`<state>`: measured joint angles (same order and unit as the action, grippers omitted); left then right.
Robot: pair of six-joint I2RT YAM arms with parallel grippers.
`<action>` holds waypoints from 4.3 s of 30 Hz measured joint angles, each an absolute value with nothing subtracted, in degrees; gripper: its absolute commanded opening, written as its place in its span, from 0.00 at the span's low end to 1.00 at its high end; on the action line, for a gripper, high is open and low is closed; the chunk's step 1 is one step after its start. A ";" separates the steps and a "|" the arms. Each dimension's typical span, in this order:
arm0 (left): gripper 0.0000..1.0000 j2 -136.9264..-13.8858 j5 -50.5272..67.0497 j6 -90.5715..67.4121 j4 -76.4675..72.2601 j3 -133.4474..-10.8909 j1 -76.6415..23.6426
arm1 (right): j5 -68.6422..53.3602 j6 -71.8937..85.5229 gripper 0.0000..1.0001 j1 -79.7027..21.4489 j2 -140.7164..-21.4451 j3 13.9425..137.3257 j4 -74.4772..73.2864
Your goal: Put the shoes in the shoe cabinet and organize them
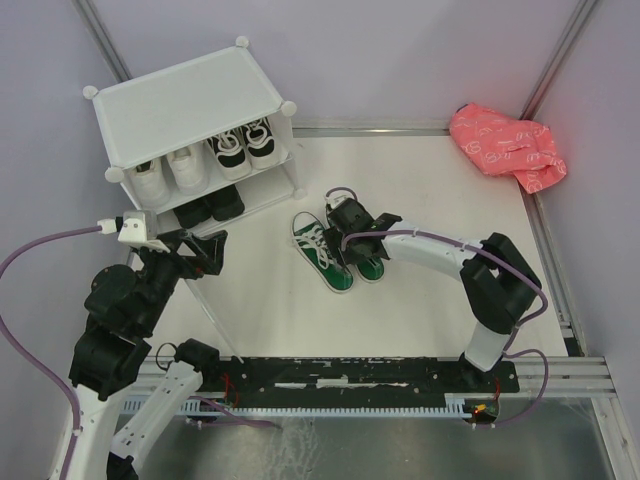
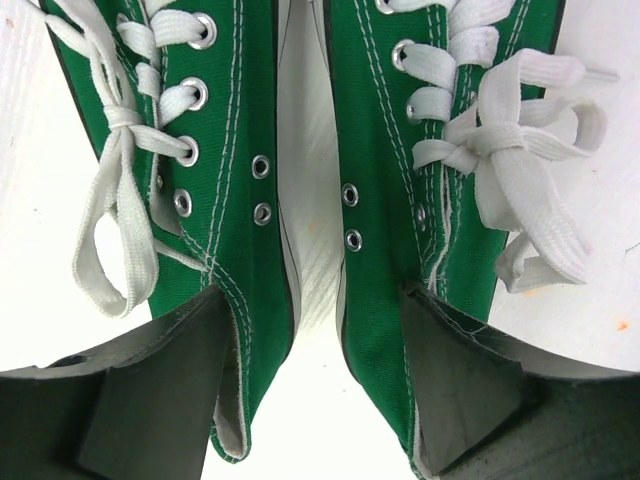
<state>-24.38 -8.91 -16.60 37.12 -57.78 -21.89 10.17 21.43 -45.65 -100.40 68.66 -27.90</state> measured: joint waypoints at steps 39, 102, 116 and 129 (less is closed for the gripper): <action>0.99 -24.86 -8.88 -16.60 36.91 -57.80 -21.89 | 12.03 21.28 0.79 -45.69 -102.87 69.63 -30.72; 0.99 -27.51 -10.41 -16.58 41.89 -61.45 -21.89 | 2.61 13.82 0.02 -48.36 -127.26 108.79 -28.56; 0.99 -28.88 -10.48 -16.58 41.91 -61.87 -21.89 | 2.33 20.88 0.02 -45.63 -127.24 99.96 -17.17; 0.99 -30.20 -10.87 -16.58 41.87 -62.22 -21.89 | -7.86 22.92 0.02 -46.48 -126.76 101.14 -17.45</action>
<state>-30.20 -10.87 -16.58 41.87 -62.22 -21.89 -7.86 22.92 -46.48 -126.76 101.14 -17.45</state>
